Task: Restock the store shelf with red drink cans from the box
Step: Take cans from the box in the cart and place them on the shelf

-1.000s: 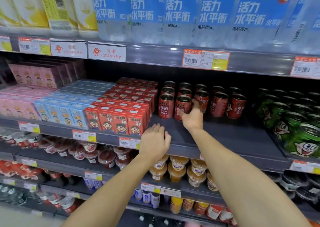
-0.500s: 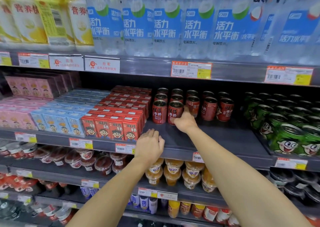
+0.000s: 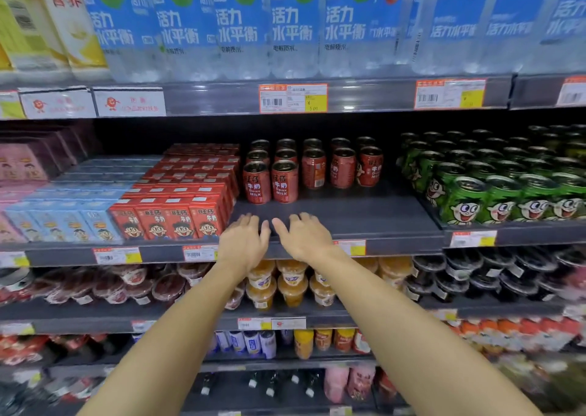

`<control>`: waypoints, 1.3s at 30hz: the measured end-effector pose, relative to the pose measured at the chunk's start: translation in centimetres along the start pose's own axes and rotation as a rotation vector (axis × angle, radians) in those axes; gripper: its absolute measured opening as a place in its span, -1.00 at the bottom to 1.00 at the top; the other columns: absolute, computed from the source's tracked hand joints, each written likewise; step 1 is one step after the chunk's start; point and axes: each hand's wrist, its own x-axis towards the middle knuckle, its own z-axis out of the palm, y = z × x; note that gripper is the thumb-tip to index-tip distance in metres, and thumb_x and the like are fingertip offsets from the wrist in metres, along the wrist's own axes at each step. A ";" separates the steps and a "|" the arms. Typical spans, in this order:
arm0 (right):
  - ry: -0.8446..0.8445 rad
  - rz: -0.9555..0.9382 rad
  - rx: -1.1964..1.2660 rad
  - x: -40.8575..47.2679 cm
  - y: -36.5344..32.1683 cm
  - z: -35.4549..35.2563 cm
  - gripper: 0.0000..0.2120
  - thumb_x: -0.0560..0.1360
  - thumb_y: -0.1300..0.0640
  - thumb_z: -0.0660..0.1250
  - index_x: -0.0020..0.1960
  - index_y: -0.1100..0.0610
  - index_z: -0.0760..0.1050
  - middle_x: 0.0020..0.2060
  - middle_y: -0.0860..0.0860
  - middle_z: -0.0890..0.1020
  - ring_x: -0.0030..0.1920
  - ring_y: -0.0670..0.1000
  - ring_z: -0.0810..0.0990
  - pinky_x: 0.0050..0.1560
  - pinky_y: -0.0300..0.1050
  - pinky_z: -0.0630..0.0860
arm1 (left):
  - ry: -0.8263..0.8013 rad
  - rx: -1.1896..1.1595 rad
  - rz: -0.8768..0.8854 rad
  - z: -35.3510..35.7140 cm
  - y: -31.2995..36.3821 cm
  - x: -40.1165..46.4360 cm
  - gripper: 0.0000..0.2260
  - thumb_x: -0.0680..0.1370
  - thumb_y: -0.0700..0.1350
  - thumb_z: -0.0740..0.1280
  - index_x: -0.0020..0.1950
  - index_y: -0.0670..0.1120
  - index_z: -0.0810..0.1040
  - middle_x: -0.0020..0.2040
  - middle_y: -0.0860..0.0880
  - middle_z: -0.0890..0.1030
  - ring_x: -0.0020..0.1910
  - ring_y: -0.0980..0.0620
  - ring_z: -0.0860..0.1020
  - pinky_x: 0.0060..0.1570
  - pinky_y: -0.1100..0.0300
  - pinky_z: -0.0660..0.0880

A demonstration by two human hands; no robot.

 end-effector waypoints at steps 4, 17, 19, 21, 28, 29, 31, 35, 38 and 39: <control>0.078 -0.057 -0.173 -0.8 0.5 1.5 -0.35 0.66 -0.24 -0.09 0.51 0.19 0.31 0.51 0.20 0.29 0.52 0.19 0.20 0.49 0.11 0.15 | -0.095 -0.069 -0.075 -0.3 -0.2 0.4 -0.56 0.66 0.10 0.07 0.24 -0.18 0.56 0.32 -0.19 0.53 0.31 -0.15 0.48 0.24 0.03 0.41; 0.172 -0.088 -0.252 -2.6 0.3 2.7 -0.37 0.66 -0.21 -0.10 0.54 0.17 0.26 0.53 0.19 0.26 0.56 0.19 0.12 0.52 0.15 0.02 | -0.204 0.042 0.049 -3.0 0.7 -3.7 -0.45 0.64 0.13 0.11 0.53 -0.17 0.25 0.53 -0.16 0.26 0.52 -0.08 0.19 0.48 0.06 0.06; 0.152 -0.112 -0.241 -3.7 0.3 2.6 -0.36 0.66 -0.21 -0.10 0.59 0.17 0.15 0.57 0.19 0.15 0.59 0.19 0.02 0.55 0.18 -0.10 | -0.220 0.047 0.052 -3.5 1.1 -4.4 -0.43 0.64 0.11 0.11 0.56 -0.17 0.17 0.56 -0.16 0.19 0.55 -0.07 0.12 0.50 0.04 0.02; 0.157 -0.138 -0.235 -5.0 0.3 2.7 -0.35 0.67 -0.20 -0.08 0.61 0.17 0.06 0.59 0.19 0.06 0.60 0.18 -0.06 0.56 0.17 -0.15 | -0.244 0.048 0.071 -3.8 1.1 -5.4 -0.40 0.64 0.09 0.13 0.58 -0.17 0.08 0.58 -0.18 0.10 0.56 -0.09 0.05 0.51 0.03 0.02; 0.068 -0.140 -0.226 -11.7 0.5 6.8 -0.42 0.64 -0.15 0.07 0.55 0.14 0.18 0.57 0.18 0.14 0.57 0.19 0.06 0.52 0.20 0.07 | -0.356 0.166 0.082 -3.1 0.7 -12.9 -0.50 0.63 0.05 0.11 0.53 -0.12 0.22 0.58 -0.13 0.10 0.56 -0.08 0.05 0.50 -0.09 -0.02; 0.025 -0.125 -0.225 -13.1 0.6 7.7 -0.45 0.63 -0.15 0.09 0.51 0.14 0.22 0.51 0.18 0.24 0.52 0.20 0.18 0.47 0.19 0.17 | -0.373 0.166 0.091 -3.0 0.6 -14.7 -0.53 0.62 0.04 0.12 0.50 -0.11 0.27 0.57 -0.12 0.15 0.55 -0.08 0.09 0.49 -0.09 0.02; -0.077 -0.099 -0.237 -16.0 0.6 9.4 -0.54 0.64 -0.09 0.12 0.43 0.14 0.29 0.37 0.16 0.41 0.37 0.20 0.37 0.32 0.13 0.33 | -0.403 0.163 0.125 -2.8 0.5 -18.8 -0.58 0.61 0.01 0.14 0.43 -0.11 0.35 0.47 -0.11 0.34 0.45 -0.09 0.28 0.40 -0.02 0.20; -0.195 -0.063 -0.237 -22.1 0.0 12.2 -0.65 0.64 0.00 0.16 0.33 0.18 0.39 0.27 0.16 0.50 0.27 0.20 0.46 0.20 0.05 0.43 | -0.538 0.138 0.057 -3.5 0.7 -25.8 -0.69 0.60 -0.04 0.14 0.31 -0.11 0.40 0.24 -0.09 0.52 0.21 -0.13 0.48 0.07 0.02 0.43; -0.241 -0.082 -0.269 -27.3 -0.5 14.3 -0.61 0.64 -0.05 0.15 0.33 0.18 0.41 0.26 0.16 0.50 0.29 0.19 0.46 0.21 0.05 0.43 | -0.579 0.184 0.055 -3.6 1.2 -30.7 -0.73 0.60 -0.07 0.16 0.26 -0.12 0.41 0.24 -0.10 0.52 0.23 -0.13 0.47 0.13 0.03 0.40; -0.262 -0.076 -0.279 -29.0 -0.5 14.9 -0.61 0.64 -0.05 0.14 0.33 0.18 0.41 0.27 0.15 0.49 0.30 0.19 0.45 0.21 0.05 0.42 | -0.596 0.182 0.050 -3.4 1.5 -32.3 -0.72 0.59 -0.07 0.16 0.27 -0.13 0.41 0.25 -0.11 0.52 0.25 -0.13 0.46 0.15 0.03 0.39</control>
